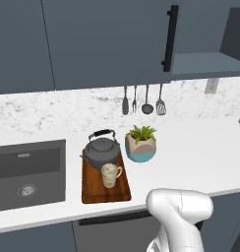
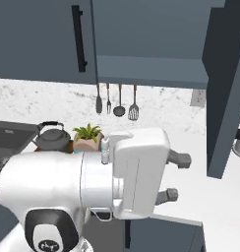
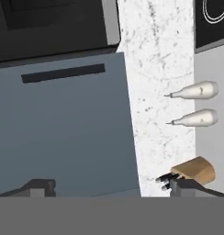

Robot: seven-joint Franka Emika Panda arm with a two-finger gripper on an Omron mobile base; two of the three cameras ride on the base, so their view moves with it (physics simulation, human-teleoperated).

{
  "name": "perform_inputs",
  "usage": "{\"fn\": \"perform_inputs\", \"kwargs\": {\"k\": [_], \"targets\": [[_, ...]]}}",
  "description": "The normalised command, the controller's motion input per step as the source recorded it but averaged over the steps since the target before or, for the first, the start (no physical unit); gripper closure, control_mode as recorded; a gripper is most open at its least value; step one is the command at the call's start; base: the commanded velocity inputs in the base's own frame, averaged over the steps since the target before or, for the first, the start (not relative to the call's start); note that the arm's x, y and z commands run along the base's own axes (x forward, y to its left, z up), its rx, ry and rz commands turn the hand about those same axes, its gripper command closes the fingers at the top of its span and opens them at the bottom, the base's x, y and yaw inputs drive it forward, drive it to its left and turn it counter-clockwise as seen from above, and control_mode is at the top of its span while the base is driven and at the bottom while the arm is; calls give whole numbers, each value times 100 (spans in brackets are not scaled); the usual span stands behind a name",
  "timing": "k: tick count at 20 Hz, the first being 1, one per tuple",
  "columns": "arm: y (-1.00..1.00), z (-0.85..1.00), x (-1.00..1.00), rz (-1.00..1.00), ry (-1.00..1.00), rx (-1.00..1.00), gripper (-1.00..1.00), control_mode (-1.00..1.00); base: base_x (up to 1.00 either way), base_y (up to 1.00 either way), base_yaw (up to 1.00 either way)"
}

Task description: Pick the kettle from the counter and place it on the tray. Then pick the mug from the cabinet and place it on the tray. Then close the cabinet doors.

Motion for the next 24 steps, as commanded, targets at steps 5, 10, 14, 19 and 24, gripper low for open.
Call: {"fn": "perform_inputs", "kwargs": {"k": [5, 10, 14, 19, 24], "targets": [[-46, 6, -20, 0, 3, -15, -100, -100, 0, 0, 0], [-35, 16, -4, 0, 10, -3, -100, -100, 0, 0, 0], [-27, 19, 0, 0, 8, 0, -100, -100, 0, 0, 0], [-27, 20, 12, 0, 8, 0, -100, -100, 0, 0, 0], [-30, 6, 18, 3, 2, 1, -100, -100, 0, 0, 0]]}}
